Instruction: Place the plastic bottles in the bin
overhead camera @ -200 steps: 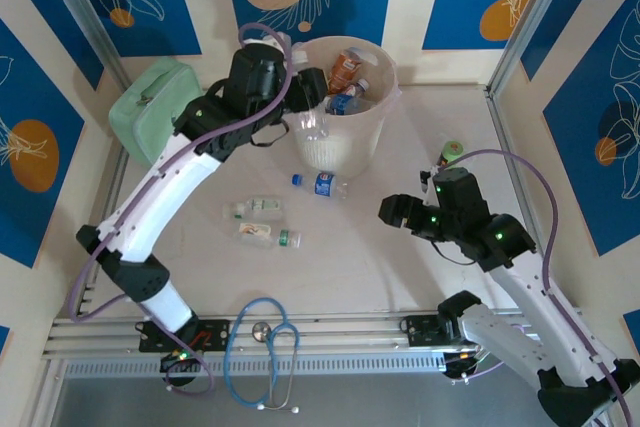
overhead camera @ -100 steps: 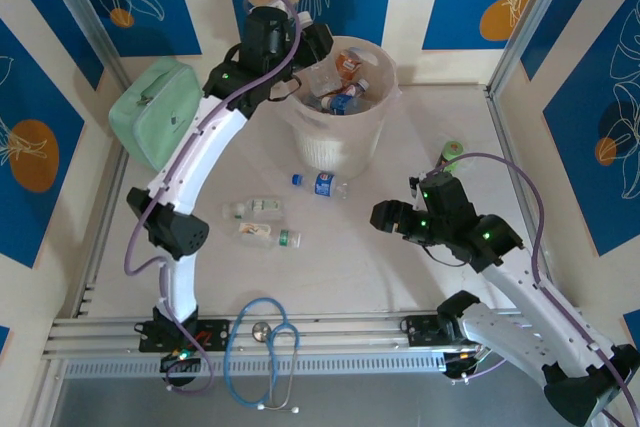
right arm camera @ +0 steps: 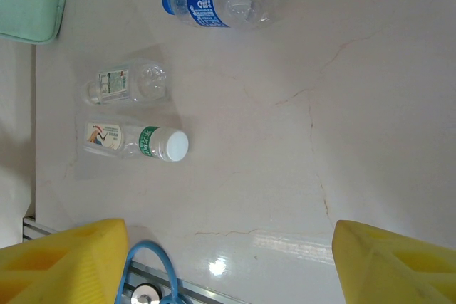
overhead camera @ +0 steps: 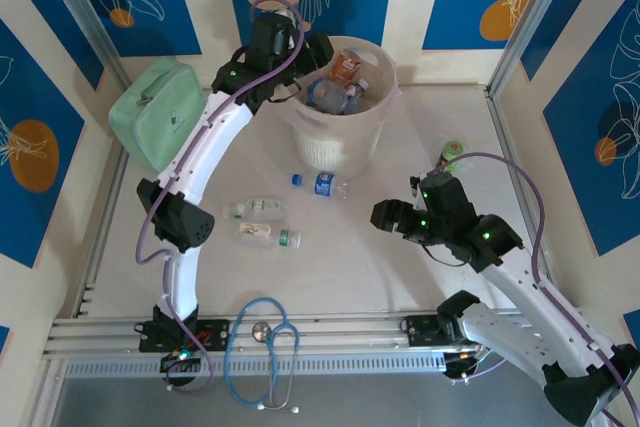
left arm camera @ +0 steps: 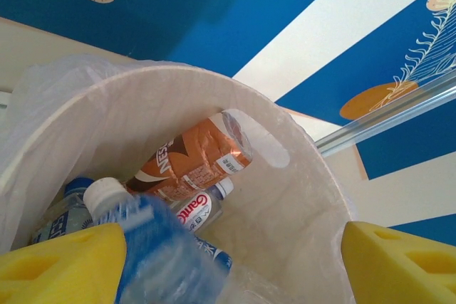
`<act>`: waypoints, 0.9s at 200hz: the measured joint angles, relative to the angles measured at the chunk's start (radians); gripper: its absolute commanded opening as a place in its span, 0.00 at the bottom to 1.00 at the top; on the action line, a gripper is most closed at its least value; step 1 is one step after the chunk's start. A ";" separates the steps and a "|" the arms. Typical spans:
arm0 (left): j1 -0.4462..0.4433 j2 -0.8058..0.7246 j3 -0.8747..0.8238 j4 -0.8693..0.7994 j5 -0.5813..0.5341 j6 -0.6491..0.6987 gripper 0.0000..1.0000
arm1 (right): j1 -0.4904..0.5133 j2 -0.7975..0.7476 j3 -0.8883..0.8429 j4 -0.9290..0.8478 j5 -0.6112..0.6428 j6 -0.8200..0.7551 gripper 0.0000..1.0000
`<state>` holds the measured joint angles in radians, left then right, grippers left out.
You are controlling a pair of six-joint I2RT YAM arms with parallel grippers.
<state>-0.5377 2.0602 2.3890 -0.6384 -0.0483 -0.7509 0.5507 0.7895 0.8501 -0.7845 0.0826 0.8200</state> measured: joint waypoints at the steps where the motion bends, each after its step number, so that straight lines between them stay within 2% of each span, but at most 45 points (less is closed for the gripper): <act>1: 0.000 0.000 0.000 0.000 0.000 0.000 0.79 | 0.000 0.000 0.000 0.000 0.000 0.000 0.77; 35: 0.000 -0.018 0.000 -0.026 -0.005 0.027 0.79 | 0.000 0.018 0.000 0.010 -0.002 -0.012 0.80; 57: 0.000 -0.101 -0.057 -0.035 -0.021 0.059 0.79 | 0.009 0.045 0.000 0.040 -0.005 -0.041 0.84; 95: 0.001 -0.466 -0.409 0.003 -0.084 0.111 0.79 | 0.019 0.065 -0.047 0.210 -0.005 -0.085 0.92; 134: 0.025 -0.839 -0.844 0.027 -0.150 0.083 0.78 | -0.008 0.134 -0.186 0.454 0.002 -0.103 0.92; 153: 0.053 -0.932 -1.031 0.010 -0.155 0.044 0.76 | -0.051 0.193 -0.227 0.566 -0.029 -0.111 0.92; 180: 0.080 -0.952 -1.223 -0.026 -0.124 -0.015 0.74 | -0.104 0.283 -0.257 0.748 -0.119 -0.153 0.90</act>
<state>-0.4580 1.1080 1.1664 -0.6640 -0.1722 -0.7662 0.4469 1.0725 0.5926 -0.0364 -0.0364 0.6666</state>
